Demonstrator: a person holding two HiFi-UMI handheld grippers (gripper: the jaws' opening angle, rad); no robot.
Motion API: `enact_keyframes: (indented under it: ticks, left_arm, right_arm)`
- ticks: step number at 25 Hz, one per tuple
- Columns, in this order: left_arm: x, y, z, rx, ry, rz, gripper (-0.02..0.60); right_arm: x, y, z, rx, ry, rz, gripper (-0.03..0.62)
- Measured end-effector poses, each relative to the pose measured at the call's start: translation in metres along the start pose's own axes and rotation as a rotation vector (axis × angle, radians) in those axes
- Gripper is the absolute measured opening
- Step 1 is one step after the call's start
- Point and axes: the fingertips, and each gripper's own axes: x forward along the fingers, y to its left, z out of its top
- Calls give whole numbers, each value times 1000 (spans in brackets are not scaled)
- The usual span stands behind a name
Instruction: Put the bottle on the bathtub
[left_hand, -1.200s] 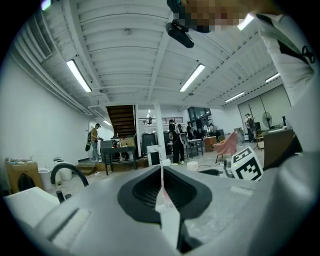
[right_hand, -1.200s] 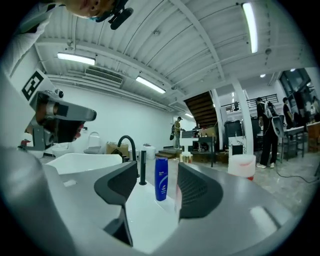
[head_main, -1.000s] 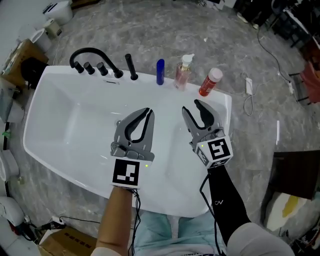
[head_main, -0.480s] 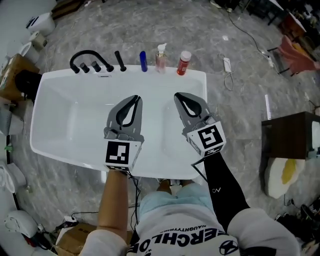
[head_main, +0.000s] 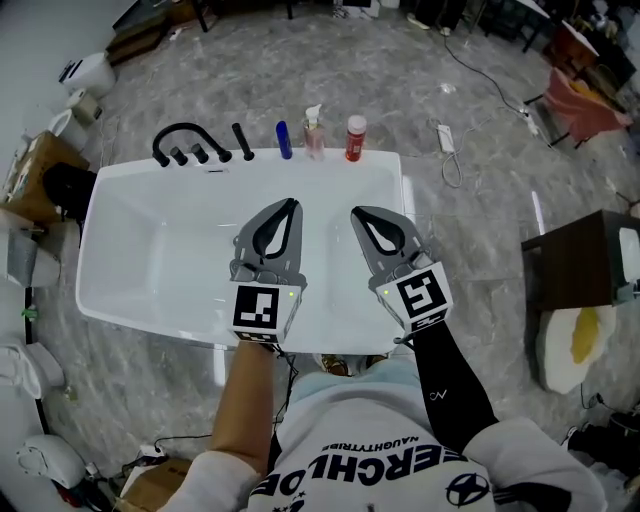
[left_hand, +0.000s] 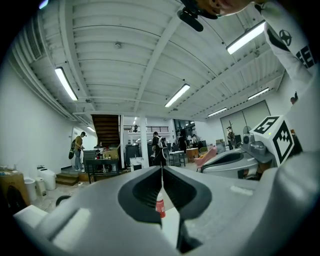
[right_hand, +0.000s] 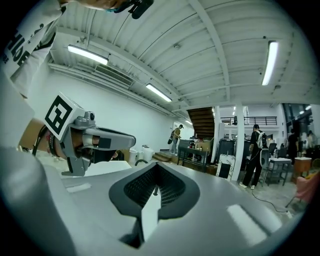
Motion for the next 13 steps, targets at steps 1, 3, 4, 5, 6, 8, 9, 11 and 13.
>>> enact_keyframes:
  ticks: [1, 3, 4, 5, 6, 8, 9, 11, 13]
  left_arm:
    - [1, -5, 5, 0, -6, -8, 11]
    - [3, -12, 11, -1, -11, -19, 11]
    - [3, -15, 14, 0, -11, -22, 11]
    - [3, -16, 15, 1, -9, -24, 11]
    - [4, -18, 16, 3, -8, -27, 11]
    - [7, -21, 19, 3, -11, -35, 11]
    - [8, -22, 20, 0, -11, -39, 11]
    - [9, -24, 22, -8, -11, -43, 9]
    - [11, -26, 24, -15, -11, -45, 9]
  right_arm:
    - [-3, -2, 3, -1, -3, -4, 26]
    - [-7, -6, 9, -4, -12, -8, 26]
    - [-9, -7, 11, -3, -15, -9, 26]
    - [-11, -10, 14, -2, -18, -11, 26]
    - [-12, -12, 16, -2, -21, -13, 26]
    - [-16, -18, 17, -3, -23, -18, 26]
    - [-18, -20, 16, -3, -23, -23, 26]
    - [-22, -25, 15, 2, -23, -34, 26]
    - [-25, -30, 15, 11, -26, -45, 26]
